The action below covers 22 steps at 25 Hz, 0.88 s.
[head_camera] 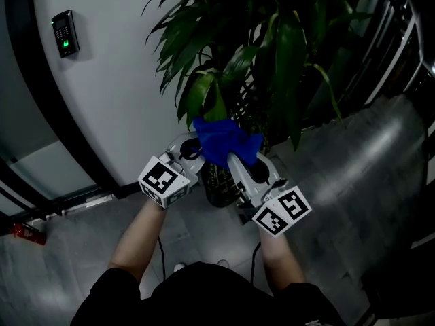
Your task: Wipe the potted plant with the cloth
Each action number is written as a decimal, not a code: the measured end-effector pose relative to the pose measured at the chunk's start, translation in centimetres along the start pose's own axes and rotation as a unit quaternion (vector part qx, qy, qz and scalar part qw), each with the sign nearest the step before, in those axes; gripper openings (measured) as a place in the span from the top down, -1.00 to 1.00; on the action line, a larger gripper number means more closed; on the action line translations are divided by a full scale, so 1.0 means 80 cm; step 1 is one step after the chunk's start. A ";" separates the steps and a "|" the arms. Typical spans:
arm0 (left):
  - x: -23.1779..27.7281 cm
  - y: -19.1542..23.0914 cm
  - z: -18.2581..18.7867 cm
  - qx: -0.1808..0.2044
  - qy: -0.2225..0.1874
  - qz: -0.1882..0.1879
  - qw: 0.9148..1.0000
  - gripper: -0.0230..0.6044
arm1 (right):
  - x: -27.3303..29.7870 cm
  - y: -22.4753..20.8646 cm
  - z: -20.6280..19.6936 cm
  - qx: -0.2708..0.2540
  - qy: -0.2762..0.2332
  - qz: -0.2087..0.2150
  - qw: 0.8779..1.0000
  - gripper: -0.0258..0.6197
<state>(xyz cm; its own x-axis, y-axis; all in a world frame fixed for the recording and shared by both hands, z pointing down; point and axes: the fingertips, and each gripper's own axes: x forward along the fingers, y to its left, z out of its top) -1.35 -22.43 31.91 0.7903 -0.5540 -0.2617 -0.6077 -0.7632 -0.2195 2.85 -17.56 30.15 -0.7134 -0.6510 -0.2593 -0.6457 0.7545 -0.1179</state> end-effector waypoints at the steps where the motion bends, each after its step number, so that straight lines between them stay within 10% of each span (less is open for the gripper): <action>1: -0.001 0.001 -0.002 -0.001 0.002 0.001 1.000 0.91 | -0.002 -0.001 -0.004 0.001 0.003 -0.001 1.000 0.65; 22: -0.037 -0.034 -0.079 -0.067 0.058 0.001 0.996 0.91 | -0.048 0.008 -0.099 0.042 0.070 -0.015 0.997 0.65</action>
<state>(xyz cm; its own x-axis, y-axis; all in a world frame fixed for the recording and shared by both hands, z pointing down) -1.53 -20.78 39.24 0.7976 -0.5845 -0.1492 -0.5995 -0.7954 -0.0892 3.06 -15.23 38.67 -0.7284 -0.6746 -0.1196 -0.6466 0.7346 -0.2055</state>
